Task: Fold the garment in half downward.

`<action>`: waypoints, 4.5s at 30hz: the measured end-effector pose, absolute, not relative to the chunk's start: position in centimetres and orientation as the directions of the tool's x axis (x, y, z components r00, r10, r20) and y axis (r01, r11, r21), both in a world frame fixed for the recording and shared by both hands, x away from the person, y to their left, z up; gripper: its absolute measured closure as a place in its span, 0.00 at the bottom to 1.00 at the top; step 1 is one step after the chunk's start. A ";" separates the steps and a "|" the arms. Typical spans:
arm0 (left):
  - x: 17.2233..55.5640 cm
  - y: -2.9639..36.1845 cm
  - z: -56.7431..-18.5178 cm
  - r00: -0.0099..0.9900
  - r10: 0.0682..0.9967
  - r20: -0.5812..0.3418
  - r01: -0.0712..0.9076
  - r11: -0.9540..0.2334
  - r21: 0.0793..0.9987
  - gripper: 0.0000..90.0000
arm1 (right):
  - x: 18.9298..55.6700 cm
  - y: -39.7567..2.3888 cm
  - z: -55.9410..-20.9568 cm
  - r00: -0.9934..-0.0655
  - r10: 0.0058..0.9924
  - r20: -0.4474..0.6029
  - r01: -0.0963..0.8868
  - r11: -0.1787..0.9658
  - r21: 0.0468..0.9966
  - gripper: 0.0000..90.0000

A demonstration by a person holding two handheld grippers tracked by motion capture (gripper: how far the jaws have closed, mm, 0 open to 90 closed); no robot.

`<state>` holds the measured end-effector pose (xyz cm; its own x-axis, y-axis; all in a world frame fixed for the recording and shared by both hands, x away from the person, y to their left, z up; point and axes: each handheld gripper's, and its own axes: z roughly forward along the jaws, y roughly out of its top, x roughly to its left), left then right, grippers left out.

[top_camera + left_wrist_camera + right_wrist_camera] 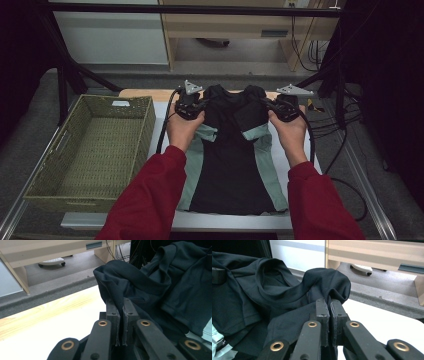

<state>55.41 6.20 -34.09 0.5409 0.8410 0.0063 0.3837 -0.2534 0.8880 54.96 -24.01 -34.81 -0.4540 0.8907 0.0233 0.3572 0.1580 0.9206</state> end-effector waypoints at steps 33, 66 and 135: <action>54.7 5.9 -35.1 0.550 0.835 -0.009 0.387 -0.246 0.889 0.96 | 54.4 -23.6 -36.1 -0.465 0.884 0.033 0.364 0.157 0.918 0.96; 52.9 6.0 -36.6 0.563 0.826 -0.025 0.390 -0.240 0.889 0.96 | 53.1 -23.1 -37.5 -0.483 0.874 0.046 0.372 0.157 0.915 0.96; 43.3 8.3 -44.8 0.608 0.792 -0.054 0.393 -0.241 0.887 0.94 | 42.7 -23.4 -44.9 -0.585 0.804 0.104 0.404 0.178 0.897 0.96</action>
